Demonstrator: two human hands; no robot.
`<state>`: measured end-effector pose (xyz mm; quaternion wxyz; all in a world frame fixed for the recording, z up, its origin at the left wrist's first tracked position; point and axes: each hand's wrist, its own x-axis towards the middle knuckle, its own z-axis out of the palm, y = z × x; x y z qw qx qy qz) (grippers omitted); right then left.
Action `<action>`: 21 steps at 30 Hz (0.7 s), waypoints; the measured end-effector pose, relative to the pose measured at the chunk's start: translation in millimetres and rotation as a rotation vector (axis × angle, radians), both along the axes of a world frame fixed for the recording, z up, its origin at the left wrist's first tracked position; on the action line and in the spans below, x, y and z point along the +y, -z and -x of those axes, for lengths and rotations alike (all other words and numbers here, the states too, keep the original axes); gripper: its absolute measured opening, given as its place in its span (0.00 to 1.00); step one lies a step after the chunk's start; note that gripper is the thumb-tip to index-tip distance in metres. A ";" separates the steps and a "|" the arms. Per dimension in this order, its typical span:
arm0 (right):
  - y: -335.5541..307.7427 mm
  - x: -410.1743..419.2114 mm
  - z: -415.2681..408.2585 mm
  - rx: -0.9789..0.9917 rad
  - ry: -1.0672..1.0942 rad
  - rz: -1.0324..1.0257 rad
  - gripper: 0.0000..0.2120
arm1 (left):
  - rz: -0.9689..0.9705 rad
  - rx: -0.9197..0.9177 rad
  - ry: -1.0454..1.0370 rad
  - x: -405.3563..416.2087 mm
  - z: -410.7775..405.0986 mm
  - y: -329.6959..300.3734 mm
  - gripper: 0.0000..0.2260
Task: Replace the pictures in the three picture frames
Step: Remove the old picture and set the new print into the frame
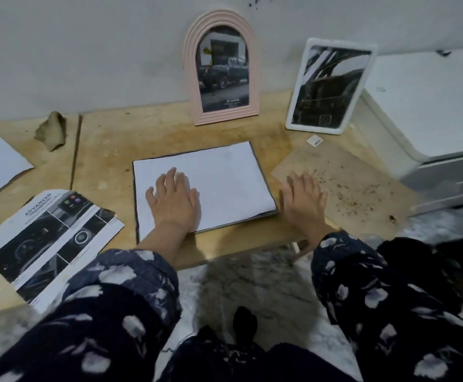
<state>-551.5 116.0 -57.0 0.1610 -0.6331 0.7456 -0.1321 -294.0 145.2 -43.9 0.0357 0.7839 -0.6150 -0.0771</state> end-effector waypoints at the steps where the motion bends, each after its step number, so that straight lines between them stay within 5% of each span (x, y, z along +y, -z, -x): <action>1: -1.6 5.8 13.8 -0.010 0.047 -0.018 0.23 | -0.004 -0.009 0.034 -5.5 11.6 -1.7 0.22; 14: 0.8 50.5 181.6 -0.007 0.522 -0.069 0.22 | -0.080 0.103 0.380 -84.2 180.8 -6.4 0.18; 21: 20.4 33.9 192.8 -0.519 0.608 0.064 0.25 | -0.138 0.160 0.271 -110.5 213.1 7.2 0.19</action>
